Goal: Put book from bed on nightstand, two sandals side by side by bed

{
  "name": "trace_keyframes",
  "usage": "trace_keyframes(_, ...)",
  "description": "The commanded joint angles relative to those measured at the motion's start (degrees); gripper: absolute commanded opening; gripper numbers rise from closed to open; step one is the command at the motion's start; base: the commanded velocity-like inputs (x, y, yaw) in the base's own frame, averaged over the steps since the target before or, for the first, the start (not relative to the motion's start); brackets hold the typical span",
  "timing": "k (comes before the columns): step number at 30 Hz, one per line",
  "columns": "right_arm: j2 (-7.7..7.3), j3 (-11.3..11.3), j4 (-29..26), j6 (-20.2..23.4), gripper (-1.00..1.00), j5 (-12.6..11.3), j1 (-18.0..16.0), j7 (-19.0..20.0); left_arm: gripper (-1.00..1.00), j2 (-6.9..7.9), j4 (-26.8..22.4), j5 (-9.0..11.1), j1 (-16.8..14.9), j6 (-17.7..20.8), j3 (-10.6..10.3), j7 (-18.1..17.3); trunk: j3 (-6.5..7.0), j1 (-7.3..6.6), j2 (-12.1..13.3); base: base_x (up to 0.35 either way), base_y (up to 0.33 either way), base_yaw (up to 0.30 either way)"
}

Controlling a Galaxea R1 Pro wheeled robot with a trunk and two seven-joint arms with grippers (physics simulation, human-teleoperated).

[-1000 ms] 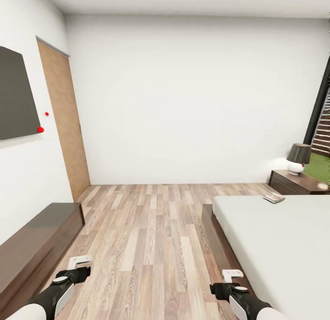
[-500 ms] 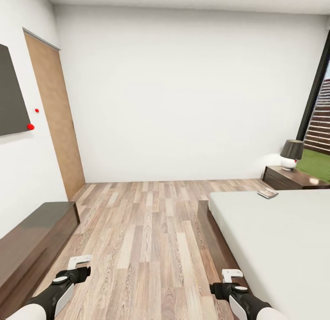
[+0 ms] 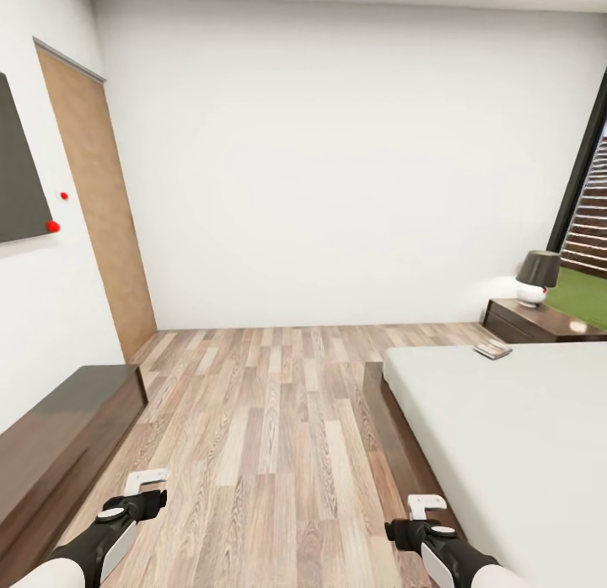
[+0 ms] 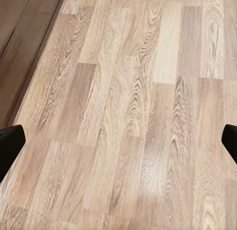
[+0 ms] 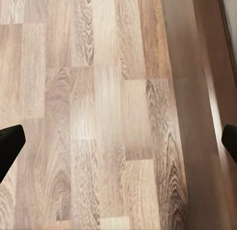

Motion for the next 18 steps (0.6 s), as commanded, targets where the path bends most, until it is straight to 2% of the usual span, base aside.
trace_keyframes(1, 0.00, 0.50, -0.13, 0.33, 1.00, -0.49, -0.01, -0.07, 1.00, 0.02, -0.07, 0.54, -0.02, 0.12, -0.28, 0.21, -0.17, 0.00, -0.05, 0.000, 0.000, 0.000)
trace_keyframes(8, 0.33, 0.47, -0.13, 0.33, 1.00, -0.30, -0.01, -0.06, 1.00, 0.02, -0.07, 0.54, -0.02, 0.14, -0.28, 0.21, -0.83, 0.00, -0.05, 0.000, 0.000, 0.042)
trace_keyframes(18, 0.53, 0.43, -0.06, 0.25, 1.00, -0.21, -0.01, -0.03, 1.00, 0.02, -0.07, 0.54, -0.02, 0.17, -0.28, 0.21, -1.71, 0.00, -0.05, 0.035, 0.020, 0.126)
